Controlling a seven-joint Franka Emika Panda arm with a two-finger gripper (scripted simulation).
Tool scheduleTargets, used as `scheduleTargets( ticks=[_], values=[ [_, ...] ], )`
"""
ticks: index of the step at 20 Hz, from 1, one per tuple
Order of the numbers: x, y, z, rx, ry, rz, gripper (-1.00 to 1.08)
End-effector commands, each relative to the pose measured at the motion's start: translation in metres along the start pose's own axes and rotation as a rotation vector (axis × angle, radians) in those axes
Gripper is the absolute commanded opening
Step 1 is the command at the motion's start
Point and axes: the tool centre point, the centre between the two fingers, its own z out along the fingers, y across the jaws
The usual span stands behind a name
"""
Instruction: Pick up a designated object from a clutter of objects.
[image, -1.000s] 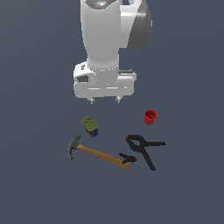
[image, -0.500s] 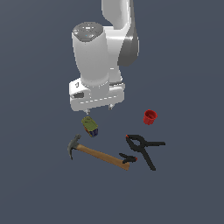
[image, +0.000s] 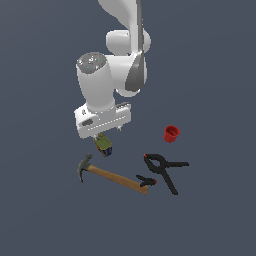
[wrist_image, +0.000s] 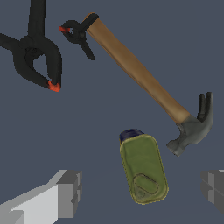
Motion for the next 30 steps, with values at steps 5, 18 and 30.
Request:
scheduleTargets(
  ticks=[5,18,30],
  values=[
    [-0.016,0.014,0.034,-0.003,0.004,-0.12,1.0],
    [-0.037,0.026,0.07,-0.009,0.005,-0.25,1.0],
    [-0.039,0.027,0.086,-0.009,0.005,-0.255,1.0]
  ],
)
